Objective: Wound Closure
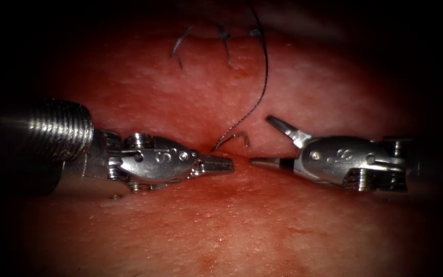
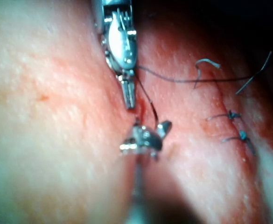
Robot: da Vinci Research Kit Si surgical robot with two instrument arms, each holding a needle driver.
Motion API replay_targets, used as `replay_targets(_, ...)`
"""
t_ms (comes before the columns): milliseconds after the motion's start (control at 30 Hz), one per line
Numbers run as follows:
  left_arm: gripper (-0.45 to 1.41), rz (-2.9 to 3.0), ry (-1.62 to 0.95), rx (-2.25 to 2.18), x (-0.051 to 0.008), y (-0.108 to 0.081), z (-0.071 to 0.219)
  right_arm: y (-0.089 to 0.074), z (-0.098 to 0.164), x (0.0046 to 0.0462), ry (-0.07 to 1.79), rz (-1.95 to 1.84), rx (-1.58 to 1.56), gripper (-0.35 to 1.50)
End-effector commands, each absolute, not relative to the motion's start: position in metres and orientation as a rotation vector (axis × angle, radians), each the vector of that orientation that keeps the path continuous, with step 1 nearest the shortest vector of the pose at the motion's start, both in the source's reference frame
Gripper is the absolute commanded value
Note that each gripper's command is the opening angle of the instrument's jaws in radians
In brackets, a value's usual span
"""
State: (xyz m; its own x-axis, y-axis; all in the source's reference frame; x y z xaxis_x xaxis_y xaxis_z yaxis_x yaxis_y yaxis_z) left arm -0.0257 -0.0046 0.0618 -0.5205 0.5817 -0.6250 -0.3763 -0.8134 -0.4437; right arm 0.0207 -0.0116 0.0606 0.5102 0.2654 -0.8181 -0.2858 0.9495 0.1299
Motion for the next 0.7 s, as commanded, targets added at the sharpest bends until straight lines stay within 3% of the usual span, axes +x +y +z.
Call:
replay_targets(33,-0.21,2.315,-0.339,-1.080,-0.0264,-0.0047,0.0625,-0.0114,0.0610,0.0214,0.987,0.334,-0.026,0.91)
replay_targets(467,-0.21,2.362,-0.334,-1.058,-0.0249,-0.0088,0.0654,-0.0108,0.0661,0.0232,0.989,0.330,-0.054,0.86)
replay_targets(533,-0.21,2.370,-0.342,-1.054,-0.0250,-0.0095,0.0655,-0.0108,0.0667,0.0235,0.993,0.336,-0.048,0.76)
replay_targets(633,-0.21,2.376,-0.348,-1.053,-0.0251,-0.0100,0.0656,-0.0109,0.0666,0.0235,0.999,0.360,-0.029,0.12)
replay_targets(700,-0.21,2.377,-0.346,-1.053,-0.0251,-0.0102,0.0657,-0.0110,0.0668,0.0235,0.999,0.373,-0.018,-0.07)
